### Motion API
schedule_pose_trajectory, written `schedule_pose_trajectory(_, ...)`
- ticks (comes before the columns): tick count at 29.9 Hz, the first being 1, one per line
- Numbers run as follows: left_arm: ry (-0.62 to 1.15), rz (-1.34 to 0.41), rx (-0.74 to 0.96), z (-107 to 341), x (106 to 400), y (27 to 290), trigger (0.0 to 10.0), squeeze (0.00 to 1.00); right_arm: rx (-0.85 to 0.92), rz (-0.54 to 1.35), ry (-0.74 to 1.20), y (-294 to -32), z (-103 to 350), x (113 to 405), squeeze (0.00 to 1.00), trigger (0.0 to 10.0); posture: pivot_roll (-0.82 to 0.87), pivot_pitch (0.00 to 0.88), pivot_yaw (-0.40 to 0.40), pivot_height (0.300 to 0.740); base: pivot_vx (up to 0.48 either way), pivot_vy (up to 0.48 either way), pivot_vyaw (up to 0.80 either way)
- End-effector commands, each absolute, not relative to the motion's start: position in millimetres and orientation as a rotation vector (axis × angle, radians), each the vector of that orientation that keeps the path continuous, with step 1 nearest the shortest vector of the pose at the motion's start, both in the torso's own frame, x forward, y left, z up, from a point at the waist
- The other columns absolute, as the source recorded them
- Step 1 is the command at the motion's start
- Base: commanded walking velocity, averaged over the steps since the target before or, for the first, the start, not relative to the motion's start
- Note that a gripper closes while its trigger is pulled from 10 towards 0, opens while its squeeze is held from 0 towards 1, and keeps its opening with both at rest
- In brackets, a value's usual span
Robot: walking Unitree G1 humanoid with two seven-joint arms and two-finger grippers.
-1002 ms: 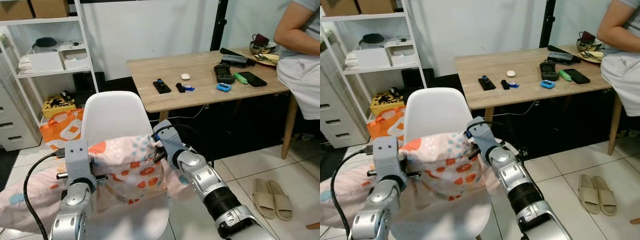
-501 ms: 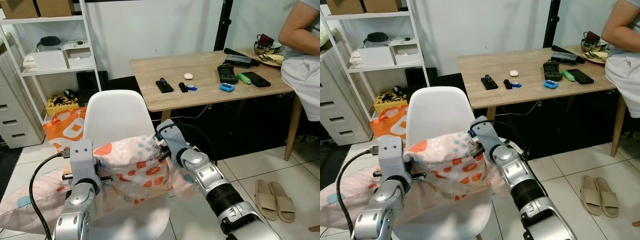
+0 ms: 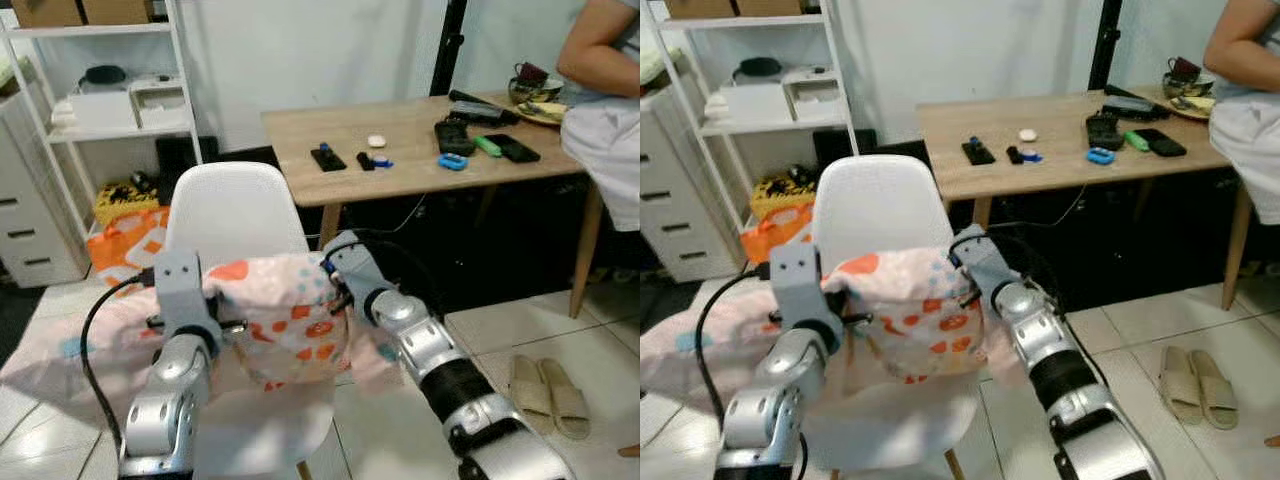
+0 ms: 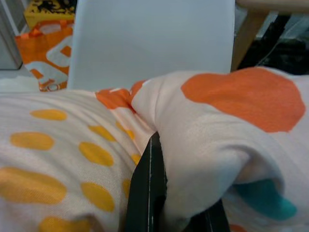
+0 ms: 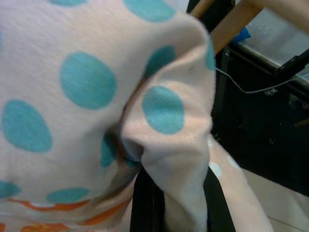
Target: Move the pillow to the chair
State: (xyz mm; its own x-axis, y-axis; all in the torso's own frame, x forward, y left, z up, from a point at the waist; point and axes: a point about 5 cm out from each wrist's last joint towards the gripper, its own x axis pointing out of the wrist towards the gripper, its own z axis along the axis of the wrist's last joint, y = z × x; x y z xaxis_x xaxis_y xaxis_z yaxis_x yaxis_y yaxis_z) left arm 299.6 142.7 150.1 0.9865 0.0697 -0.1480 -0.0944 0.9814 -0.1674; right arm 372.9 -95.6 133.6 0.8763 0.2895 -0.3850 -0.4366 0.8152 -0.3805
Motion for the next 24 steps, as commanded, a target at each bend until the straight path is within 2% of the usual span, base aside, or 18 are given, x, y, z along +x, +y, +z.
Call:
schedule_pose_trajectory(1,0.100,0.039,-0.171,159,303,135,10.0,0.00,-0.487,0.409,0.334,-91,132,373,0.00,10.0,-0.20,0.031,0.021,0.610,0.000,0.000,0.00)
schedule_pose_trajectory(9,0.139,0.062,-0.111,148,303,145,10.0,0.00,-0.490,0.424,0.386,-88,123,370,0.00,10.0,-0.20,0.044,0.023,0.595,0.000,0.000,0.00)
schedule_pose_trajectory(16,0.146,0.111,0.042,139,312,168,10.0,0.00,-0.316,0.408,0.340,-64,130,381,0.00,10.0,-0.17,0.080,0.021,0.575,0.000,0.000,0.00)
schedule_pose_trajectory(20,0.131,0.160,0.175,142,318,190,10.0,0.00,-0.171,0.392,0.313,-50,139,384,0.00,10.0,-0.16,0.123,0.012,0.555,0.000,0.000,0.00)
schedule_pose_trajectory(24,0.115,0.195,0.232,146,321,203,10.0,0.00,-0.123,0.402,0.313,-43,140,383,0.00,10.0,-0.15,0.138,0.005,0.545,0.000,0.000,0.00)
